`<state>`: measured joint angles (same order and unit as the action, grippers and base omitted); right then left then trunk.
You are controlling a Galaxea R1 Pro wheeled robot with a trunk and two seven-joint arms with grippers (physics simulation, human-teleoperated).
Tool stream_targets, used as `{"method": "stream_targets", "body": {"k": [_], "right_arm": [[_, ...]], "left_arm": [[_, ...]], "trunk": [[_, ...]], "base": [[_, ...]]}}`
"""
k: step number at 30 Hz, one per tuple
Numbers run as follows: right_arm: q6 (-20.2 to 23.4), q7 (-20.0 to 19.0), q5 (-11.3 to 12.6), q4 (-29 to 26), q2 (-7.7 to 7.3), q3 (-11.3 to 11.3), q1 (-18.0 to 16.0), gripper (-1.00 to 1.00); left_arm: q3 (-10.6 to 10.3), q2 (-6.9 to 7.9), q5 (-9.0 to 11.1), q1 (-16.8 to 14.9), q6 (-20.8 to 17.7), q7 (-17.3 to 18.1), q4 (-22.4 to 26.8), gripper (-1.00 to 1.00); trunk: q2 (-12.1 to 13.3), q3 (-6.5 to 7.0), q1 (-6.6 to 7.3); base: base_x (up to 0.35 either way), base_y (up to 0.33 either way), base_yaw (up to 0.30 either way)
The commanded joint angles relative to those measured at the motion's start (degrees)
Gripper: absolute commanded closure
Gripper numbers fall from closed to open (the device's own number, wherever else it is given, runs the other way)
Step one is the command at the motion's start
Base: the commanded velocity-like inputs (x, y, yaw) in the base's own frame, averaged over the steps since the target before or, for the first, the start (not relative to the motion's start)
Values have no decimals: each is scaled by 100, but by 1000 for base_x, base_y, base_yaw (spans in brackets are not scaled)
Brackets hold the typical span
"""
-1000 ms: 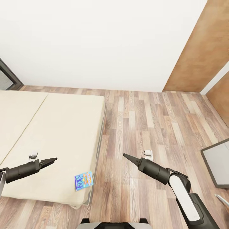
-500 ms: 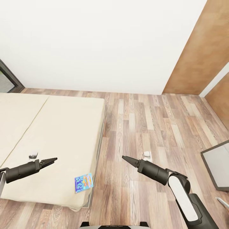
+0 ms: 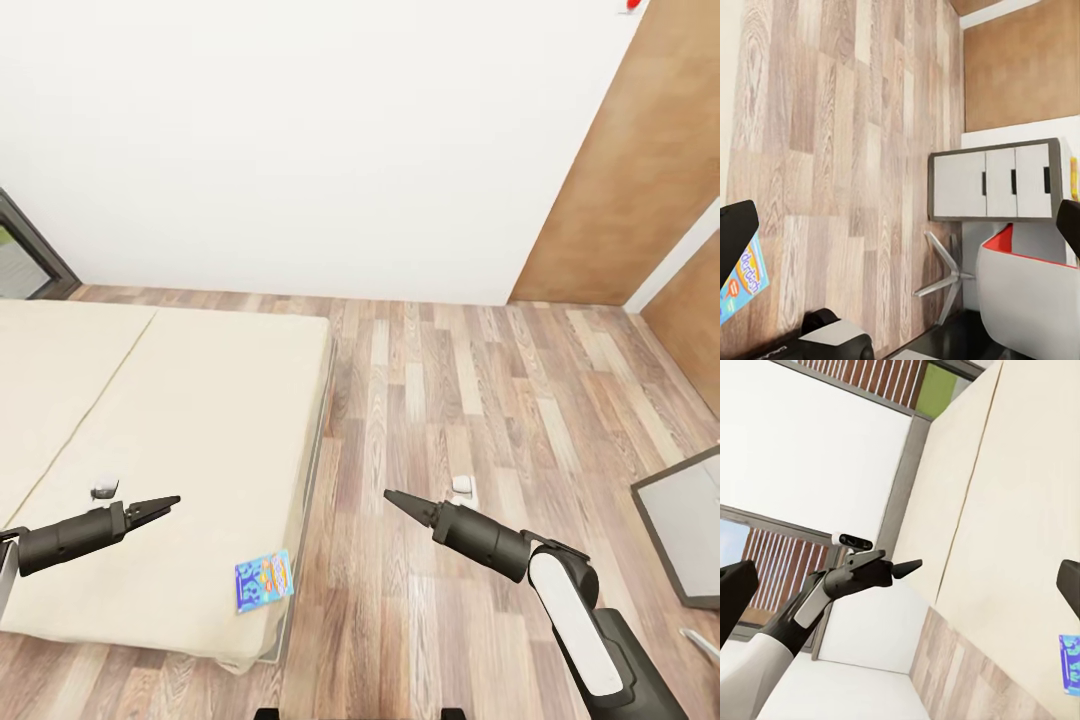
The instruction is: Put all the toys in the child's room - the three board games (two on the bed and one on the table), the two jigsaw puzzles on the table, and the tennis ball on the table - inside the toy box on the table in the child's room.
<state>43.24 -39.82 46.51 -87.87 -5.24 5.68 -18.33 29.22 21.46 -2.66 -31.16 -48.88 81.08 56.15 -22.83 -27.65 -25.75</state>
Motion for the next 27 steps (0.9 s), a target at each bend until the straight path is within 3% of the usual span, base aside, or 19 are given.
{"method": "stream_targets", "body": {"k": [1,27], "right_arm": [[36,10,33,-2,-3,1,-4,-100],[36,17,30,-2,-3,2,-4,-100]], "left_arm": [[7,-1,-29,-5,-60,39,2,-100],[5,-39,-33,-5,-60,34,2,-100]], "trunk": [[-9,2,-3],[-9,248,-3]], "base": [[0,0,0],[0,0,0]]}}
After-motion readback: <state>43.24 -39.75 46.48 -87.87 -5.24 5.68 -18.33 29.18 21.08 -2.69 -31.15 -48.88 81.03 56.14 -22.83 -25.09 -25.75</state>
